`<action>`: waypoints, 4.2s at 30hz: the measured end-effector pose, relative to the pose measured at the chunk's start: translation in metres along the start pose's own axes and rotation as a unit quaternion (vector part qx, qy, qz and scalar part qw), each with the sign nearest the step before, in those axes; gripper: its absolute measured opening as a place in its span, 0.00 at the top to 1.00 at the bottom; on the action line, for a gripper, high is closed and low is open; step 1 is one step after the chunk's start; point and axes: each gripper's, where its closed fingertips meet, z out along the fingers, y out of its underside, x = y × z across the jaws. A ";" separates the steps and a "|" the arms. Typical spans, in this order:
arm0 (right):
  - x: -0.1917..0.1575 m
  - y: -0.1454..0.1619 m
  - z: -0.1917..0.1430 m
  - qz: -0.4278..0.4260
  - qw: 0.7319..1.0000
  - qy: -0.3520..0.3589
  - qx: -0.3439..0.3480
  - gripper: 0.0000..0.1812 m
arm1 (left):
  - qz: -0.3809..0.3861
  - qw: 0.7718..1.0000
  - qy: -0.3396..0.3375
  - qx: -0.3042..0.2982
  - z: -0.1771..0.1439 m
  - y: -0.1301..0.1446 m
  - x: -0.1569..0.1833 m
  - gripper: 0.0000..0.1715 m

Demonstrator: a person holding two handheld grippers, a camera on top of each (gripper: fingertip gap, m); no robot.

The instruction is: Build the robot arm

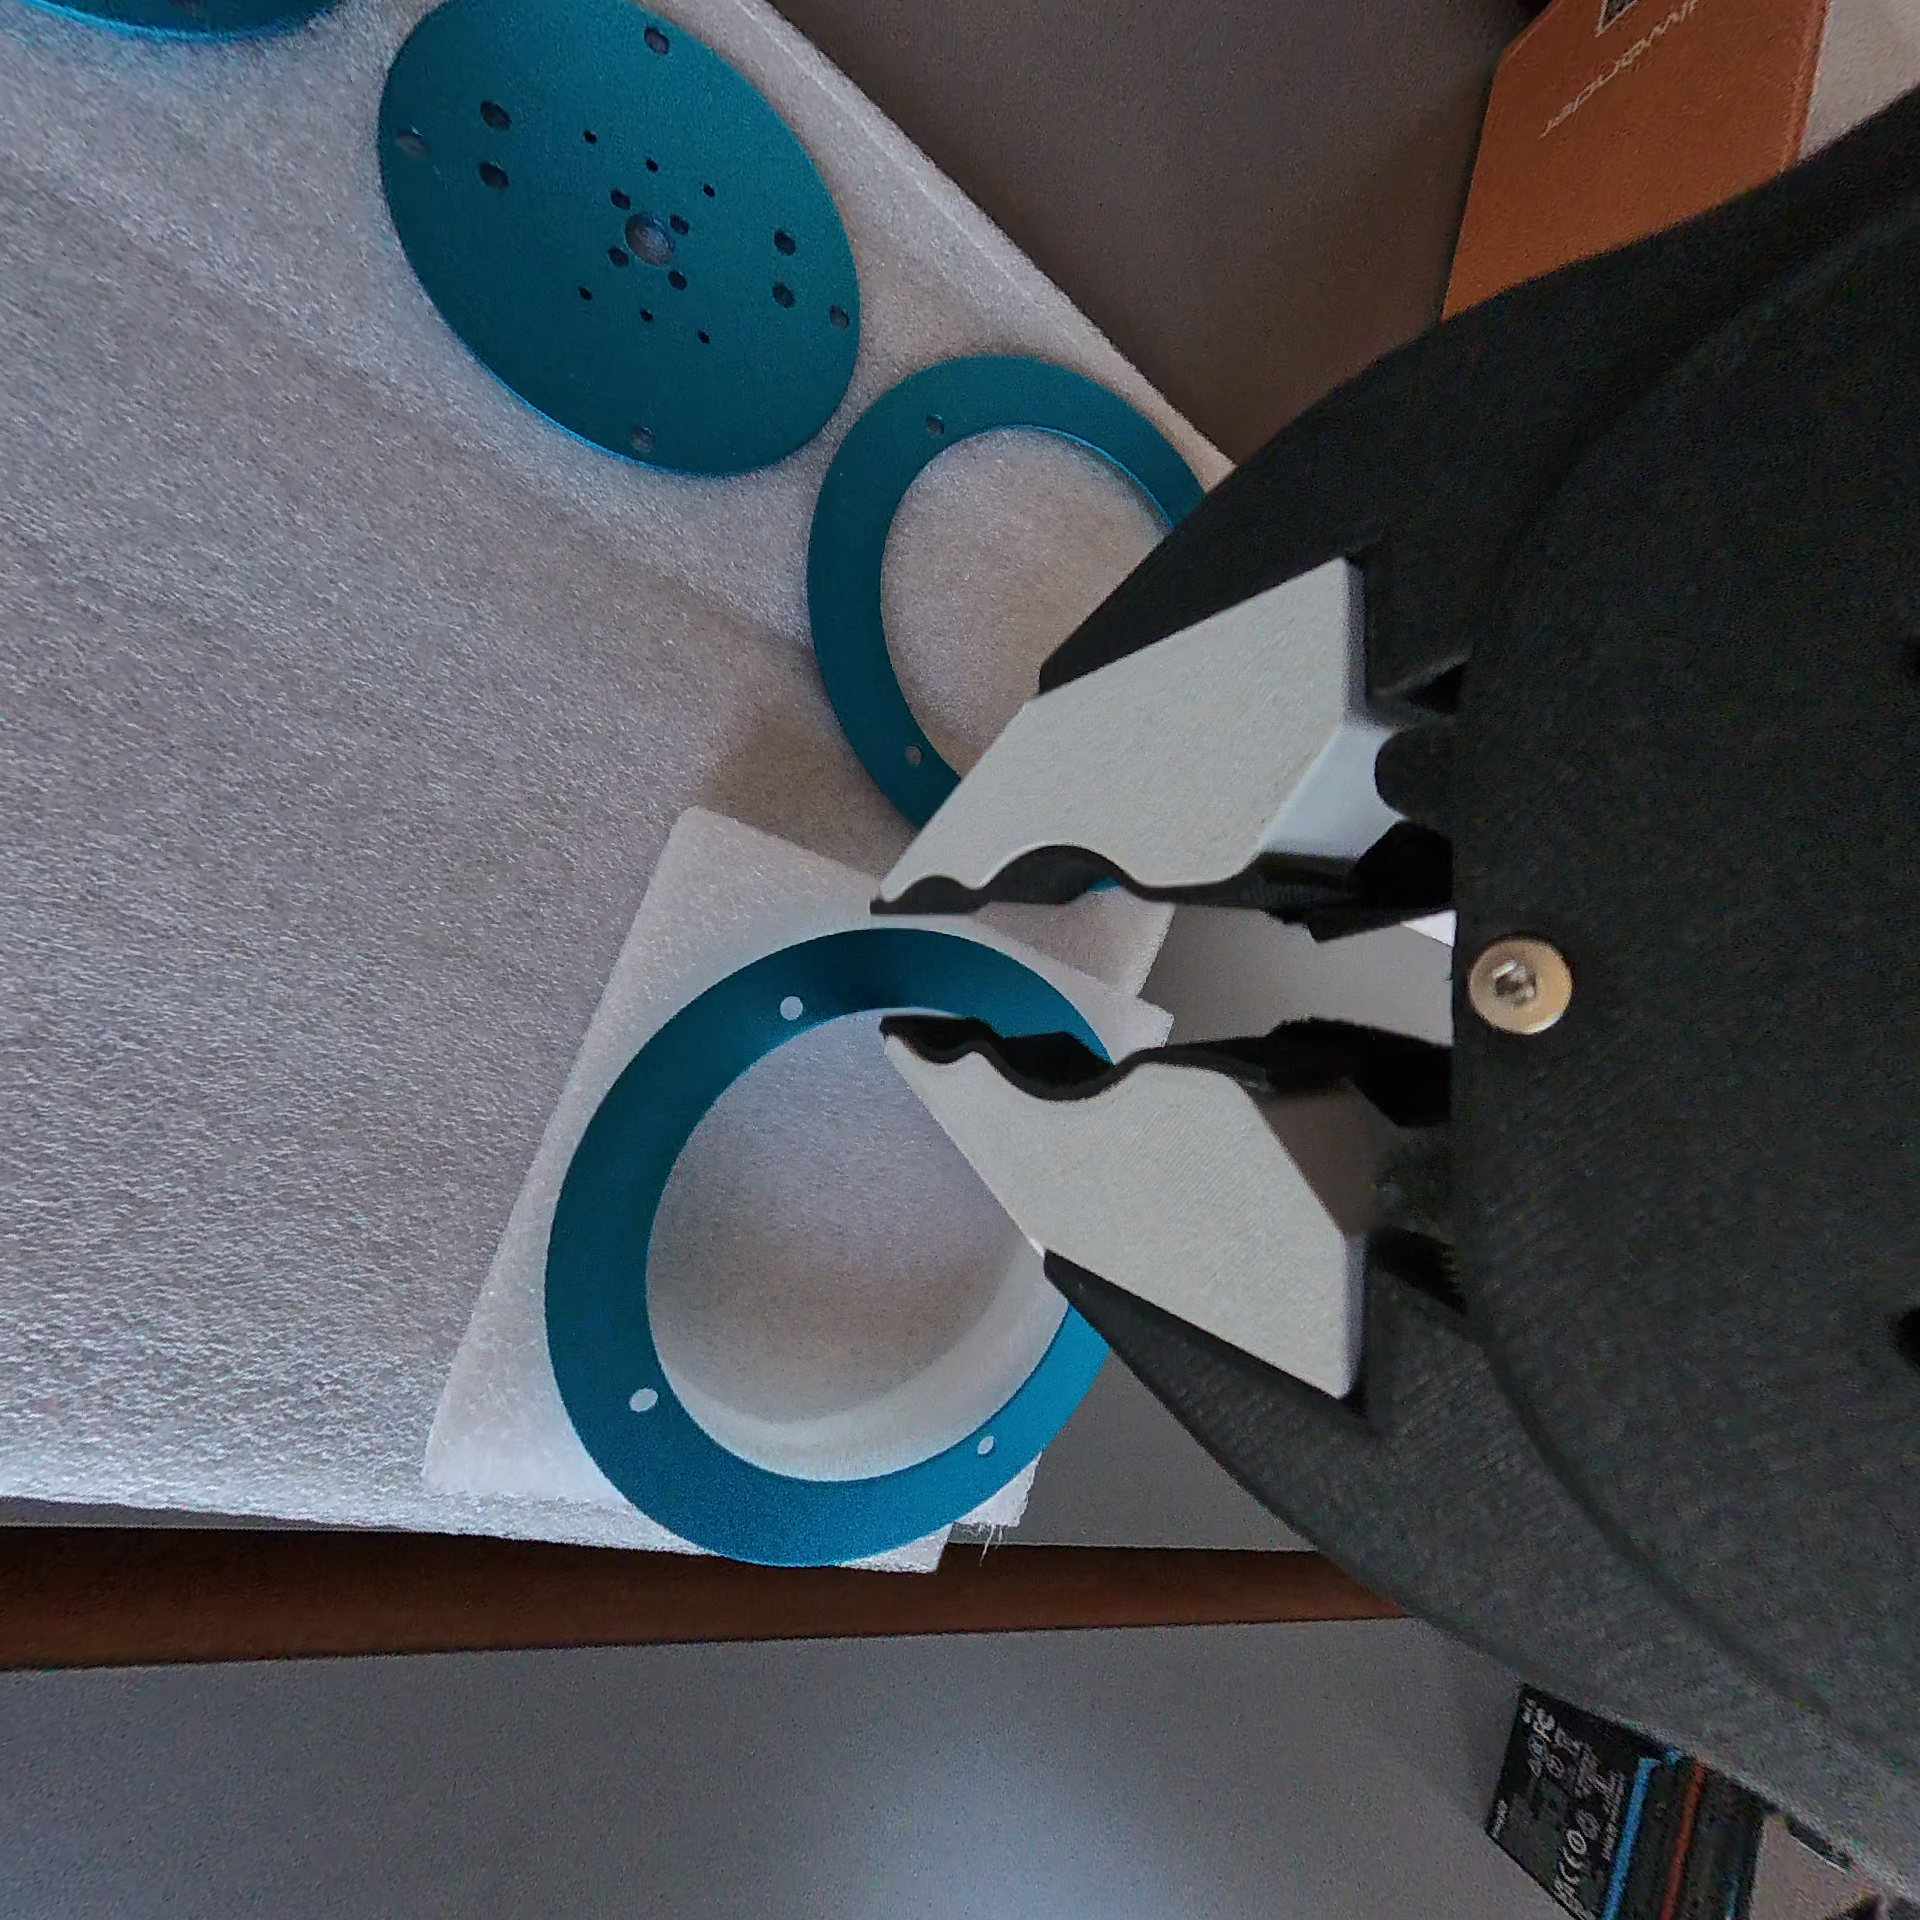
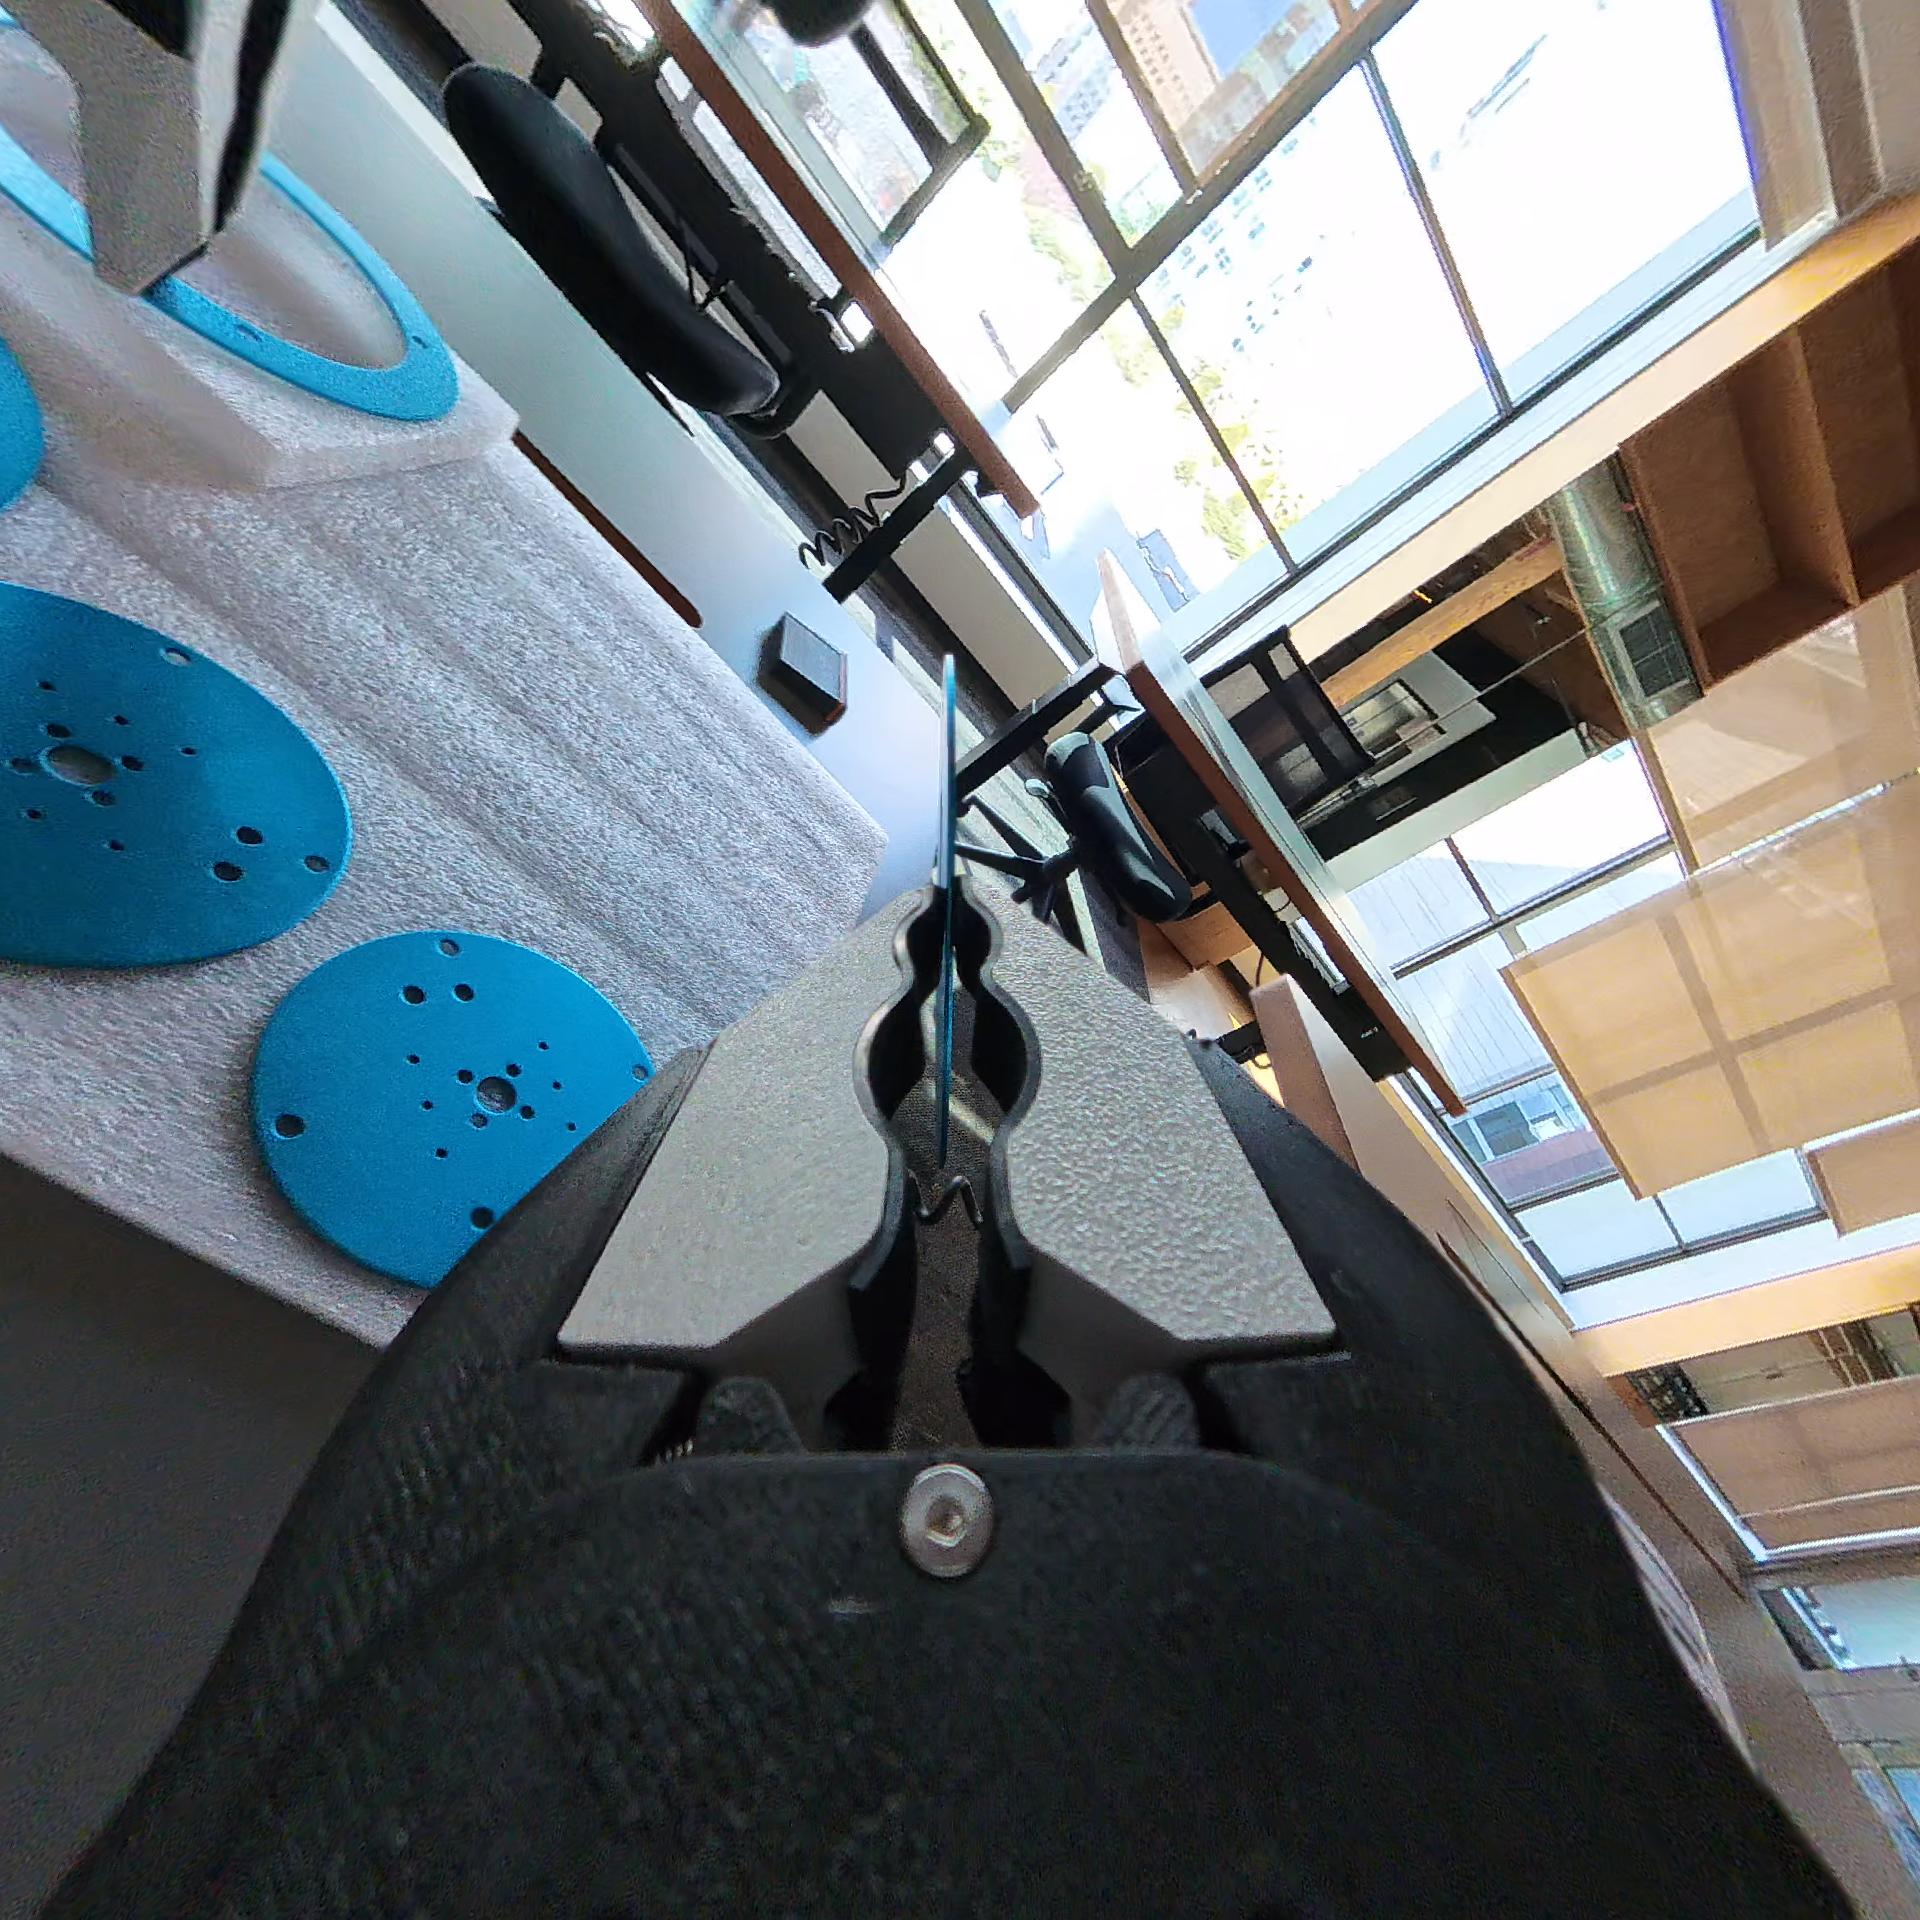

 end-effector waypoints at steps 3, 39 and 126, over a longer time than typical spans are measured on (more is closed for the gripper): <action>-0.020 -0.010 0.006 -0.038 0.999 -0.033 -0.005 1.00 | -0.017 0.999 0.010 0.035 -0.011 -0.006 0.002 0.77; -0.088 -0.052 0.065 -0.004 0.930 -0.364 -0.054 0.86 | -0.142 0.880 0.134 0.434 -0.330 0.291 0.177 0.84; -0.289 -0.310 -0.054 -0.163 0.869 -0.465 0.041 1.00 | -0.081 0.925 -0.054 0.367 -0.180 0.475 0.150 0.84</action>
